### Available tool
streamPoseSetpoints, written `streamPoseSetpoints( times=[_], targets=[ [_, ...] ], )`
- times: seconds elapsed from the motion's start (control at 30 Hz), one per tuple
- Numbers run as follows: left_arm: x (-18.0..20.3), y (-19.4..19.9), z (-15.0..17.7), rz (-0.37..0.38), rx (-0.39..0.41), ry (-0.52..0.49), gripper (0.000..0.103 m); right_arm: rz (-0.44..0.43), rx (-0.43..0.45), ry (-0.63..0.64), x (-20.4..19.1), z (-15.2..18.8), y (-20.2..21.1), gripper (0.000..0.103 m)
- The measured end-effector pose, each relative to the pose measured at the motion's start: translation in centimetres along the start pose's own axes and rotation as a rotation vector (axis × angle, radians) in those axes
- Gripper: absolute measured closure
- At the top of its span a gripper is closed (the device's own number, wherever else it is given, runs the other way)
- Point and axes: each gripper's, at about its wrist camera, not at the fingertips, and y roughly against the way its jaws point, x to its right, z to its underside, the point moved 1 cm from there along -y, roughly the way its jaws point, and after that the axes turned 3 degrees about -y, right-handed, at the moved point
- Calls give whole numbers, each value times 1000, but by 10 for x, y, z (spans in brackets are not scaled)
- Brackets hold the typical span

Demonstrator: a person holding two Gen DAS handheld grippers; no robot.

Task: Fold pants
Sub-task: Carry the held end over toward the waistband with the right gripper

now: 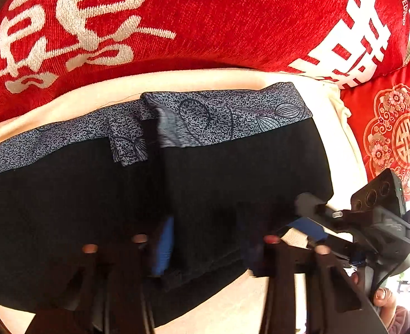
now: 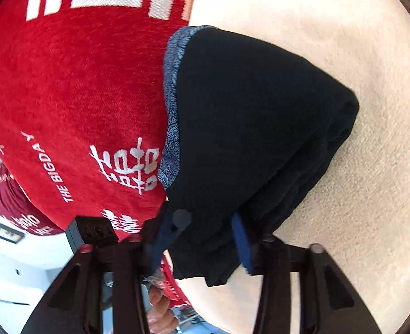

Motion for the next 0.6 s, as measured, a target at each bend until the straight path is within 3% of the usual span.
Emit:
streamPoseSetpoints(
  times=[0.07,0.17,0.3,0.43,0.53,0.6],
  targets=[
    [-2,5,-1,41,15,29,74,3,-1,10,0,0,9,98],
    [3,20,6,44,46,17,74,8,-9,88,-20,2,14,98],
    [12,33,23,-7,67,-27,74,40,-35,130,-34,6,16,98],
    [-5,26,45,-114,62,-18,74,120,-69,176,-26,14,9,98],
    [-27,10,50,-93,65,37,74,202,-103,217,-10,17,-15,98],
    [-25,10,49,-114,87,17,73,197,-107,221,-3,18,-21,98]
  ],
)
